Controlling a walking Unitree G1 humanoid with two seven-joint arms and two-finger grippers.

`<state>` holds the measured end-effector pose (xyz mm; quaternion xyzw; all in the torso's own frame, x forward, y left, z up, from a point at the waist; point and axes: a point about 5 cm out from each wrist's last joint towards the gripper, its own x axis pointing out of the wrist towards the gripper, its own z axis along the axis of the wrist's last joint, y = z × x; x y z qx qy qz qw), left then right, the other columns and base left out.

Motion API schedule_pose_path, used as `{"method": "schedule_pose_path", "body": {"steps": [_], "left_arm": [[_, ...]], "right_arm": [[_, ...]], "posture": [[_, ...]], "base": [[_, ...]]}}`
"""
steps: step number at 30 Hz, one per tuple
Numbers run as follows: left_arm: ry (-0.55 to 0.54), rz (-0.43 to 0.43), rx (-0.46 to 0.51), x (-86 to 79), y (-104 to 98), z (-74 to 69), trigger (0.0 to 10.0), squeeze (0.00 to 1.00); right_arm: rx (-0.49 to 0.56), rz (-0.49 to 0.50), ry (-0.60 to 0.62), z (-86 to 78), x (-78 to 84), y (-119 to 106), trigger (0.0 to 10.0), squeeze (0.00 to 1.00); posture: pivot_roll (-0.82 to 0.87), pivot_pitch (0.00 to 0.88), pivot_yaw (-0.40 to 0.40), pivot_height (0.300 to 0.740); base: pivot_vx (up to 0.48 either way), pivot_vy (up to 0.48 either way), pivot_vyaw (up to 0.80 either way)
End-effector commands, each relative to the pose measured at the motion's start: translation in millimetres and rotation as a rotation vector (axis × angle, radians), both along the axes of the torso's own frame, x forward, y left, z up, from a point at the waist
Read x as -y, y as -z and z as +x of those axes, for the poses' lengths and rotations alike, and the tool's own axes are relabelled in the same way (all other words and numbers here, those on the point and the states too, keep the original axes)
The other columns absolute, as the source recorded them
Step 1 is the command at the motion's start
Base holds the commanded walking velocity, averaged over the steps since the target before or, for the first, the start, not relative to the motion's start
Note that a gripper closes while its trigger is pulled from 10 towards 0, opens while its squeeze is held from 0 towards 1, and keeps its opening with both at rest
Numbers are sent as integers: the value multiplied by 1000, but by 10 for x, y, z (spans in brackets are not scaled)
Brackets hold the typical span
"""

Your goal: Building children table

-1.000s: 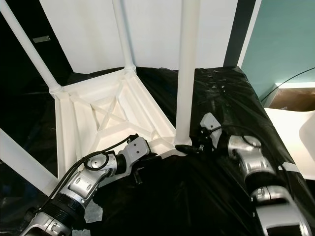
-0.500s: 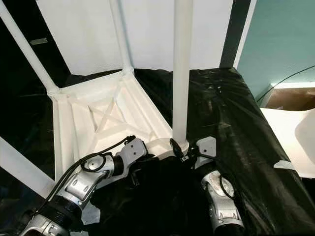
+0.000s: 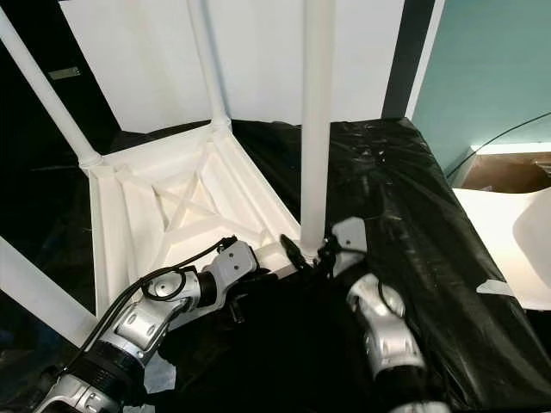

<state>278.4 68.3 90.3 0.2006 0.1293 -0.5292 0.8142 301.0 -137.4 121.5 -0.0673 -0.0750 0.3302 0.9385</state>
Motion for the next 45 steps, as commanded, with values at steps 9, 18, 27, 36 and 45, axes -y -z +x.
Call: {"method": "schedule_pose_path", "body": {"steps": [9,18,27,36,45], "left_arm": [[-38,155,-212,-190,505,-194,10000,0],[-52,159,-217,-242,517,-217,10000,0],[-40,162,-215,-214,513,-210,10000,0],[-35,166,-220,-227,523,-234,10000,0],[-24,170,-221,-222,525,-229,10000,0]], "right_arm": [[-121,-228,-342,184,137,-17,0,0],[-220,-340,-457,286,364,-88,0,0],[-201,-246,-428,221,335,-35,0,0],[58,121,309,-95,111,83,0,0],[74,141,359,-94,56,69,4314,0]], "posture": [[41,0,25,740],[47,0,31,740],[38,0,33,740],[38,0,40,740],[29,0,45,740]], "base": [[0,0,0],[0,0,0],[0,0,0],[0,0,0],[0,0,0]]}}
